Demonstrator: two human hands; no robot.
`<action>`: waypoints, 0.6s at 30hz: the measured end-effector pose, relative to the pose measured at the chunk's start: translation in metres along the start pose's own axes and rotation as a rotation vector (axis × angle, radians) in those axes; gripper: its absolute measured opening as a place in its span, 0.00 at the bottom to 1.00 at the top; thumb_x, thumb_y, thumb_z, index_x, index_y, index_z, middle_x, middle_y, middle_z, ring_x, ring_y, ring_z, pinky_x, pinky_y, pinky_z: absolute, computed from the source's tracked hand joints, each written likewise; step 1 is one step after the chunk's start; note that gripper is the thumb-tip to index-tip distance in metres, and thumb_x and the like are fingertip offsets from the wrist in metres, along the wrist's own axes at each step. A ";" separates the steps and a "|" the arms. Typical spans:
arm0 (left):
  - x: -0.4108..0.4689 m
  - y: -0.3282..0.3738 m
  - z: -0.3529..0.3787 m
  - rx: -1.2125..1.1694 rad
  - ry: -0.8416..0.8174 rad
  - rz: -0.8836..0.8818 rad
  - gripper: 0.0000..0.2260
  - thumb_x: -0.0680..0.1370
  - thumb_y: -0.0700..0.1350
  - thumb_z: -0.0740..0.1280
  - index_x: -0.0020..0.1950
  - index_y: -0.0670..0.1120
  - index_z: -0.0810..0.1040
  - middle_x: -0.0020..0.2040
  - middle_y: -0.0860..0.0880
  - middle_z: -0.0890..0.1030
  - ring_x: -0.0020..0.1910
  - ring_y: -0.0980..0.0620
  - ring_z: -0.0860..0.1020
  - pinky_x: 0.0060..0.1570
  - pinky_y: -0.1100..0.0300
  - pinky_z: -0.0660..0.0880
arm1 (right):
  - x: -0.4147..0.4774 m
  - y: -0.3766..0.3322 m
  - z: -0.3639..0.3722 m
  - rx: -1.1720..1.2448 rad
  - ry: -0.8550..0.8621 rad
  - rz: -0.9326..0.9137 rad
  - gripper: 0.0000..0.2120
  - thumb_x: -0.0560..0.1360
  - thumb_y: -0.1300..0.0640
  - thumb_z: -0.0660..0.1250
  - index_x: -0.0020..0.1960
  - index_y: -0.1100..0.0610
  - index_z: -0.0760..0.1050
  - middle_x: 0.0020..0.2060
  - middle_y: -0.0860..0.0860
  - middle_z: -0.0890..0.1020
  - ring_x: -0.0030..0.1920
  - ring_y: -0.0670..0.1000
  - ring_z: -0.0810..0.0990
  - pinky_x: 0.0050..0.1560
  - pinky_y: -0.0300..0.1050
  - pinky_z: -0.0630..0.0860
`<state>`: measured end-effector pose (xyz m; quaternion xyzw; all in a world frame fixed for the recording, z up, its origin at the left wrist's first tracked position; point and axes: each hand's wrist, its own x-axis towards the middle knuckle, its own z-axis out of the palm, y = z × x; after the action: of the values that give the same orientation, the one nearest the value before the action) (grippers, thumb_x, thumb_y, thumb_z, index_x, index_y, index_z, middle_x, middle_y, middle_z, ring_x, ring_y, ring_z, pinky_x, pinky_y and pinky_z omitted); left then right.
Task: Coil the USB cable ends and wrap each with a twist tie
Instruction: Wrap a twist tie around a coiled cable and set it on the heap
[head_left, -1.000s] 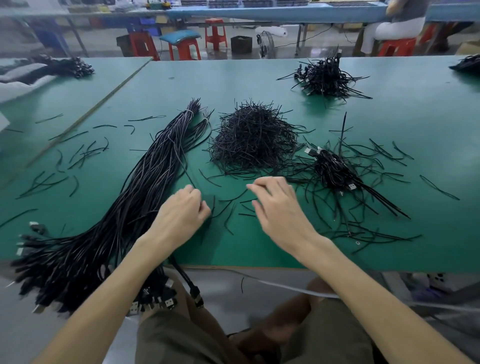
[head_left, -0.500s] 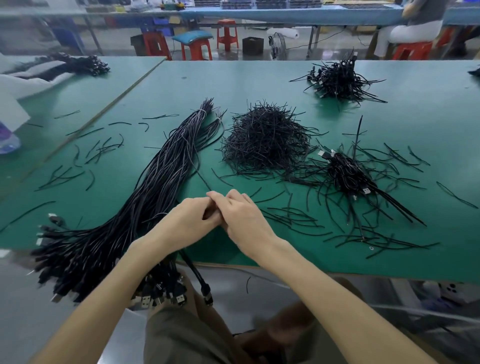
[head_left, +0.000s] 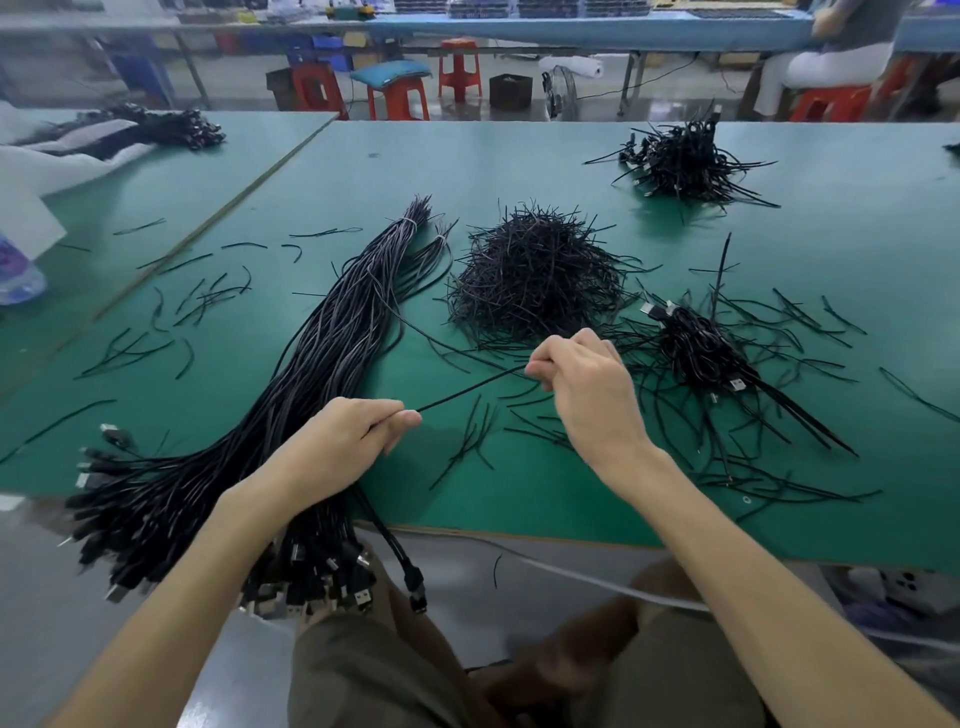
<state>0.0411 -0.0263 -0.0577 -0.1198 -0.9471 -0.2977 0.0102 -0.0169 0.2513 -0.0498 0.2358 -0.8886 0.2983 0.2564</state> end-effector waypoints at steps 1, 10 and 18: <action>0.000 0.002 -0.001 0.023 -0.006 0.003 0.23 0.81 0.64 0.56 0.34 0.50 0.69 0.29 0.52 0.73 0.28 0.54 0.70 0.33 0.60 0.68 | -0.002 -0.003 0.000 -0.021 -0.039 -0.007 0.04 0.80 0.60 0.68 0.48 0.59 0.80 0.38 0.45 0.79 0.46 0.52 0.75 0.53 0.54 0.73; 0.019 0.042 0.010 0.039 0.040 -0.002 0.16 0.83 0.56 0.59 0.36 0.56 0.74 0.32 0.52 0.78 0.29 0.52 0.74 0.32 0.52 0.71 | -0.006 -0.055 0.017 -0.049 -0.450 -0.219 0.25 0.73 0.73 0.62 0.67 0.57 0.71 0.51 0.51 0.80 0.50 0.56 0.79 0.51 0.53 0.77; -0.001 0.012 0.011 -0.020 0.000 -0.057 0.23 0.78 0.69 0.55 0.36 0.53 0.72 0.29 0.55 0.74 0.26 0.57 0.68 0.31 0.63 0.67 | 0.003 -0.004 -0.014 0.056 -0.220 0.114 0.14 0.79 0.69 0.61 0.56 0.56 0.81 0.53 0.48 0.86 0.51 0.52 0.85 0.53 0.51 0.80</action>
<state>0.0451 -0.0105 -0.0597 -0.0927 -0.9471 -0.3074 0.0003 -0.0123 0.2571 -0.0367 0.2232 -0.9147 0.3096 0.1332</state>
